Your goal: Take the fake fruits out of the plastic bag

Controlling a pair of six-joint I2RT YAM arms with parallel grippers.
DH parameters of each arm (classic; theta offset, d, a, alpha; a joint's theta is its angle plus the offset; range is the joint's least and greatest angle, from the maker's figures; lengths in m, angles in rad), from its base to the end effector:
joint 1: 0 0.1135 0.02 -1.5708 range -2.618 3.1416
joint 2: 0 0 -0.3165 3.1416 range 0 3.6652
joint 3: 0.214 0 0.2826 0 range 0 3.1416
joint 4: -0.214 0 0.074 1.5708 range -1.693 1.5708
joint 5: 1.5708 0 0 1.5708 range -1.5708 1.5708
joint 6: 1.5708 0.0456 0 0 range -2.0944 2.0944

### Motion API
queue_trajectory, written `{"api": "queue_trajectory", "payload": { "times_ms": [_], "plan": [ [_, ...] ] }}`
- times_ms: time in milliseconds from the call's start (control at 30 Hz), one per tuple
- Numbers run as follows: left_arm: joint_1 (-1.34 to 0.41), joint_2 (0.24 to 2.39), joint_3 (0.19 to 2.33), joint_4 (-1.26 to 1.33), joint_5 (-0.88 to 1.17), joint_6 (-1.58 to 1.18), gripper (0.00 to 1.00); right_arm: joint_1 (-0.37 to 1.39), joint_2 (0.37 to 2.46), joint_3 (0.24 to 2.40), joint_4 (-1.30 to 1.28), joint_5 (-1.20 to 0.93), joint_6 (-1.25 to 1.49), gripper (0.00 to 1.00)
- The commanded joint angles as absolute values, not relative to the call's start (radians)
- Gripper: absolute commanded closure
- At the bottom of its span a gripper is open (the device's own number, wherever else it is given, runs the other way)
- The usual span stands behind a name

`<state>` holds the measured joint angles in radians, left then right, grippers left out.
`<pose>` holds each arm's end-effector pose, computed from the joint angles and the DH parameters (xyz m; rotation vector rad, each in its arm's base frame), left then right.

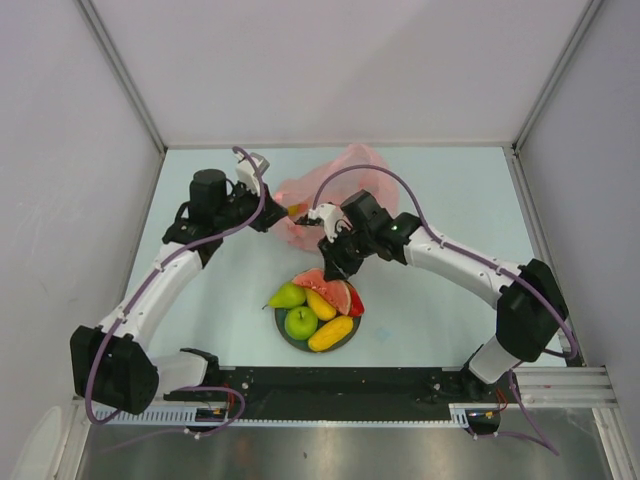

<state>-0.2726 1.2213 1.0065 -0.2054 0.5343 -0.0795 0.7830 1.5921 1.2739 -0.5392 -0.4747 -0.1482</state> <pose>0.2804 -0.1025 0.3644 0.5396 1.9332 -0.7570 0.2566 0.2848 0.3139 -1.3106 2.1115 0.8567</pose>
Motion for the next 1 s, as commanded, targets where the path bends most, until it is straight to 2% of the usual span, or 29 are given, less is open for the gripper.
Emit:
{"api": "queue_trajectory", "payload": {
  "times_ms": [0,100,600,767,833,900,933,967],
  "plan": [
    [-0.268,1.178,1.012,-0.202,0.54,-0.087,1.0,0.79,1.566,1.255,-0.5,-0.299,0.118,1.0],
    [-0.268,1.175,1.003,-0.202,0.543,-0.089,1.0,0.788,1.563,1.253,-0.505,-0.221,0.176,1.0],
    [-0.268,1.174,0.994,-0.199,0.548,-0.106,1.0,0.782,1.609,1.229,-0.506,-0.149,0.311,1.0],
    [-0.268,1.157,0.976,-0.201,0.543,-0.101,1.0,0.798,1.614,1.227,-0.494,-0.19,0.285,0.83],
    [-0.268,1.149,0.973,-0.206,0.541,-0.095,1.0,0.81,1.62,1.226,-0.497,-0.207,0.265,0.68],
    [-0.268,1.149,0.971,-0.21,0.54,-0.092,0.99,0.811,1.62,1.221,-0.499,-0.222,0.25,0.61],
    [-0.268,1.147,0.969,-0.21,0.538,-0.091,1.0,0.816,1.62,1.221,-0.497,-0.229,0.247,0.52],
    [-0.268,1.149,0.968,-0.207,0.54,-0.091,1.0,0.819,1.62,1.22,-0.495,-0.238,0.244,0.49]
  ]
}}
